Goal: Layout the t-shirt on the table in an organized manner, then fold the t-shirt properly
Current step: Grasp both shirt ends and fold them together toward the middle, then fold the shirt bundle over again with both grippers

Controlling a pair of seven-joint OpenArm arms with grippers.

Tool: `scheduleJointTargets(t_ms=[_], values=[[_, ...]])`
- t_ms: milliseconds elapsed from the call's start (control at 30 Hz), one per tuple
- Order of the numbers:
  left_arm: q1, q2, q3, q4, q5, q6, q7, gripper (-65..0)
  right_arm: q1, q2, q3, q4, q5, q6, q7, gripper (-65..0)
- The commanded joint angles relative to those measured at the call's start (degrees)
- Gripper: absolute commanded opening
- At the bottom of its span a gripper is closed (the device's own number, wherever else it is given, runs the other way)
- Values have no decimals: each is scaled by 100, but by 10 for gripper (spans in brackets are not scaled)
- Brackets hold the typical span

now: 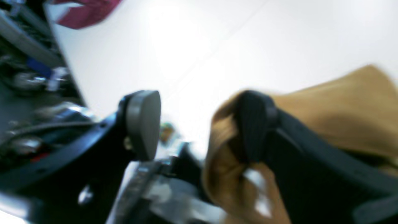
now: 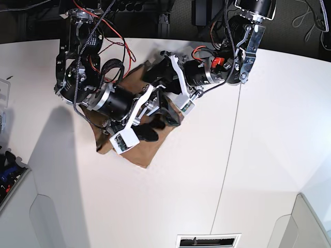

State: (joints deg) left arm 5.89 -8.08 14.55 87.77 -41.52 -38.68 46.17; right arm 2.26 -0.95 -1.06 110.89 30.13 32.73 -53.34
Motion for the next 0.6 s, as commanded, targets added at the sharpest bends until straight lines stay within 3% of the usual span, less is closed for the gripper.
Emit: scheduleJointTargets(t_ms=[0,300,433,567], values=[[-61,15,-7,116,-157,-132,-81,-347,109,-15,87,136,-22,-46,238,-245],[-59,-249,0,116,-286,-132,-90,-347,120,50,1558,140,26,-61,575,-245],[-59,-409,0,116,-433,-132,-90,-347,120,264,2079,0,20,-66,793,-245],[-59,-529,0,116,-503,-132,-90,-347,122,511,2173,-538,-63,-66,1099,-245]])
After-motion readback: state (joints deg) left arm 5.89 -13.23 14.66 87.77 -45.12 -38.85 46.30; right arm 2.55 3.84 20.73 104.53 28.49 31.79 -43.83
